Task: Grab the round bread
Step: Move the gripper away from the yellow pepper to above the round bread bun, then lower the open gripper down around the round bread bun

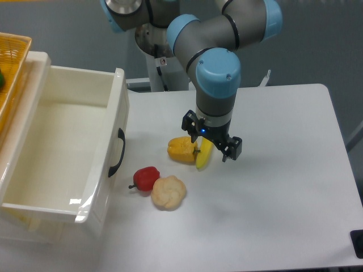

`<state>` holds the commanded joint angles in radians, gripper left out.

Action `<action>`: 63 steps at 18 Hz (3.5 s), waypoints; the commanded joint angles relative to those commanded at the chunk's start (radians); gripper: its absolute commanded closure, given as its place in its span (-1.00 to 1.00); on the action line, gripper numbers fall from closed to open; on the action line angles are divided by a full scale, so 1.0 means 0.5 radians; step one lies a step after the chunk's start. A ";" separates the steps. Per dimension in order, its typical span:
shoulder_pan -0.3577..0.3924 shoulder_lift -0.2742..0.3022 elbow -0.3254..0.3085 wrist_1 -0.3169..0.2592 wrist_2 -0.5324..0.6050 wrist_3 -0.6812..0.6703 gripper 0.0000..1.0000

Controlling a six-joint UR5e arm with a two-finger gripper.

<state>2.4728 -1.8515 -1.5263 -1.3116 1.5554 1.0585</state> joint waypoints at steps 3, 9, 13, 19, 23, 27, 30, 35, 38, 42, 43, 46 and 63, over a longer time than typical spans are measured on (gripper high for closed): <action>-0.003 -0.006 -0.003 0.003 -0.003 -0.012 -1.00; -0.028 -0.055 -0.009 0.003 -0.037 -0.208 -1.00; -0.040 -0.086 -0.073 0.015 -0.074 -0.285 -1.00; -0.120 -0.190 -0.129 0.184 -0.113 -0.635 -1.00; -0.135 -0.273 -0.117 0.261 -0.181 -0.767 -1.00; -0.166 -0.346 -0.080 0.273 -0.187 -0.975 -1.00; -0.181 -0.414 -0.077 0.282 -0.187 -1.095 -1.00; -0.196 -0.466 -0.077 0.353 -0.196 -1.230 -1.00; -0.227 -0.500 -0.077 0.353 -0.193 -1.288 -1.00; -0.248 -0.534 -0.074 0.356 -0.196 -1.347 -1.00; -0.252 -0.537 -0.077 0.359 -0.196 -1.368 -1.00; -0.267 -0.546 -0.077 0.368 -0.193 -1.378 -1.00; -0.362 -0.617 -0.034 0.411 -0.193 -1.424 -1.00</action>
<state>2.2918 -2.1598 -1.5432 -1.1060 1.4588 0.3467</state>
